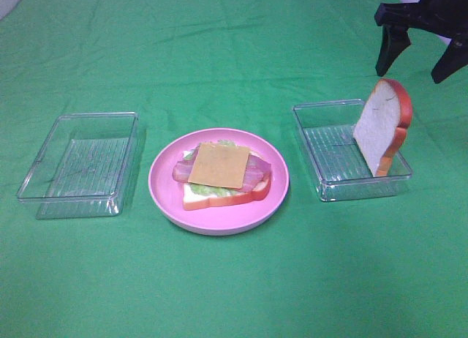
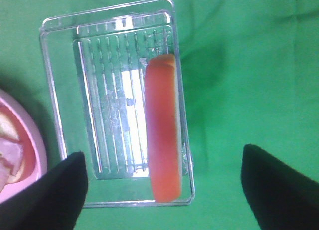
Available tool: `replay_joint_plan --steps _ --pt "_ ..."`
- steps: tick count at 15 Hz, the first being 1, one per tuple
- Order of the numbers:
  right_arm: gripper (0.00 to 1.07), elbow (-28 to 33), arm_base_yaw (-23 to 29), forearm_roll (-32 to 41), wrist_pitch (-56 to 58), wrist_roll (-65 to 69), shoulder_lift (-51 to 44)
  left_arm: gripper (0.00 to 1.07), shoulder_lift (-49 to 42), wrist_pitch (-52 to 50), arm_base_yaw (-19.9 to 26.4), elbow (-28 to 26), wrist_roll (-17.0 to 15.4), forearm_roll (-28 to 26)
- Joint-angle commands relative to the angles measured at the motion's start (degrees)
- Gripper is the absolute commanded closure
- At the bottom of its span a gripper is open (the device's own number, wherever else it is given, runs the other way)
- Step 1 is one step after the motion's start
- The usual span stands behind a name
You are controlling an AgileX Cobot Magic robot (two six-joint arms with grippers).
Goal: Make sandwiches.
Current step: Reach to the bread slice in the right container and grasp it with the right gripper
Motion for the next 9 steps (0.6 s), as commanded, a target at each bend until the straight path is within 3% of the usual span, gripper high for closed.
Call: replay_joint_plan --steps 1,7,9 --pt "0.31 -0.46 -0.23 0.34 0.17 -1.89 2.41 0.40 -0.97 0.11 -0.17 0.11 -0.34 0.00" --pt "0.31 -0.46 -0.23 1.03 -0.06 -3.44 6.82 0.40 -0.97 0.11 -0.17 0.11 -0.34 0.00" --pt "0.46 -0.46 -0.23 0.74 -0.06 -3.44 7.05 0.40 -0.97 0.11 -0.17 0.11 -0.34 0.00"
